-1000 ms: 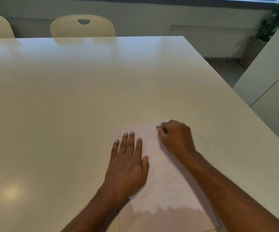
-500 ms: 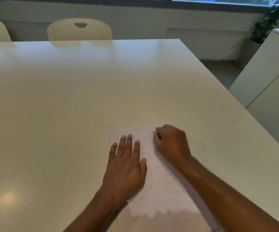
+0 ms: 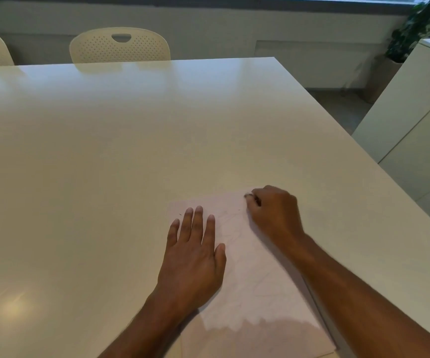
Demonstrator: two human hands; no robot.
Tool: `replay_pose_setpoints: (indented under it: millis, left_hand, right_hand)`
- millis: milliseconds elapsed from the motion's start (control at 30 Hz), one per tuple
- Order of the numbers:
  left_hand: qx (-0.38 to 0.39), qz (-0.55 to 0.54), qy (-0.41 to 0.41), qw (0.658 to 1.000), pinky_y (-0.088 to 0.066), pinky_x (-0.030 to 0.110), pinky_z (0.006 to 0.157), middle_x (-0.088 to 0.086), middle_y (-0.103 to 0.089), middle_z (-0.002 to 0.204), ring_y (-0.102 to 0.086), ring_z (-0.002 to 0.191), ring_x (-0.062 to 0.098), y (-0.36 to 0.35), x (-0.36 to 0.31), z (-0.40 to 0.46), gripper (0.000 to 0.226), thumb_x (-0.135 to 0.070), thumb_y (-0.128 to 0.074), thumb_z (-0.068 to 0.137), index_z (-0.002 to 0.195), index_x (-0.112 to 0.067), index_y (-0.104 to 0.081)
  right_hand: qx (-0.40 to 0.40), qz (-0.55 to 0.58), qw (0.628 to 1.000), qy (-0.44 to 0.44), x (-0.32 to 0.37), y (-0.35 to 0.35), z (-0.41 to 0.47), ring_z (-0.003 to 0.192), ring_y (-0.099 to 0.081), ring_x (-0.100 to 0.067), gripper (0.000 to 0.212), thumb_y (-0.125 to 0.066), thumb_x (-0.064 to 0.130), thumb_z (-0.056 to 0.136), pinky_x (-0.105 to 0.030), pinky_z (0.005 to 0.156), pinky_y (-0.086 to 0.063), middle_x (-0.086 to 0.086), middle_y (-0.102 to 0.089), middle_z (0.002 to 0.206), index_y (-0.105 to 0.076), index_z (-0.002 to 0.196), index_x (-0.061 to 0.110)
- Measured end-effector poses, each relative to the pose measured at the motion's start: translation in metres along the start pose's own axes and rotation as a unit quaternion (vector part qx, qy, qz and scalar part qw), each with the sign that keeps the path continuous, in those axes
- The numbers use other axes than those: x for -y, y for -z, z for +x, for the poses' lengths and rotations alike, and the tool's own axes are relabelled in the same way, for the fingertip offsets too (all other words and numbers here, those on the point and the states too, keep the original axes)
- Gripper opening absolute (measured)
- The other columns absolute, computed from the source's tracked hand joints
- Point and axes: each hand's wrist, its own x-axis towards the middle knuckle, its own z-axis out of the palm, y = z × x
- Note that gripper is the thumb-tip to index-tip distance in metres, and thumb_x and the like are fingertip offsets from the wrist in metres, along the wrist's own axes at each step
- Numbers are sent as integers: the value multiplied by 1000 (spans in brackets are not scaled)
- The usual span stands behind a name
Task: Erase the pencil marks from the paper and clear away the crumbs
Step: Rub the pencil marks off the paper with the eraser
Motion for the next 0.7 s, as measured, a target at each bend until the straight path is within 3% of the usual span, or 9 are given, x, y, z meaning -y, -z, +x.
replay_pose_setpoints:
  millis: [100, 233, 367, 433, 533, 700]
  left_hand:
    - [1, -6, 2, 1000, 9, 47, 120, 10, 15, 164, 21, 151, 25, -1, 0, 0, 64, -49, -3, 100, 155, -18, 5]
    - [-8, -1, 3, 1000, 4, 47, 120, 12, 5, 165, 11, 153, 27, 2, 0, 1, 64, -48, -8, 102, 157, -15, -6]
    - [-3, -6, 6, 1000, 11, 45, 120, 7, 19, 163, 25, 150, 23, 2, 0, 0, 63, -50, -3, 100, 154, -20, 10]
    - [6, 0, 7, 1000, 12, 44, 120, 7, 22, 163, 26, 149, 23, 3, -1, 0, 63, -51, 0, 99, 153, -21, 13]
    - [21, 0, 12, 1000, 14, 44, 120, 6, 26, 162, 30, 148, 21, 6, -2, -1, 61, -50, 3, 98, 150, -22, 19]
    - [35, 2, 18, 999, 14, 44, 121, 5, 30, 161, 33, 146, 20, 8, -3, -1, 62, -50, 0, 100, 152, -22, 20]
  right_hand:
    - [-22, -4, 1000, -5, 6, 0, 0, 53, -55, -28, 26, -58, 23, 83, -28, 50, -31, -4, -55, 59, -59, 58, 13]
    - [63, 37, 994, 81, 30, -3, -29, 57, -55, -21, 23, -58, 25, 88, -30, 52, -43, 0, -58, 65, -63, 67, 17]
    - [-13, -2, 1000, -23, -3, 0, 4, 58, -58, -29, 26, -61, 25, 85, -31, 52, -38, -4, -58, 62, -63, 61, 13]
    - [-12, -3, 1000, 13, 7, -2, -2, 55, -57, -28, 26, -58, 24, 84, -29, 50, -38, -4, -58, 61, -61, 61, 13]
    - [63, 35, 994, 87, 28, -7, -29, 58, -56, -21, 26, -56, 27, 90, -32, 54, -47, 0, -60, 67, -67, 70, 15]
    - [-3, 7, 1000, -8, -4, 1, 1, 58, -58, -27, 24, -63, 23, 85, -32, 53, -41, -3, -59, 63, -65, 64, 14]
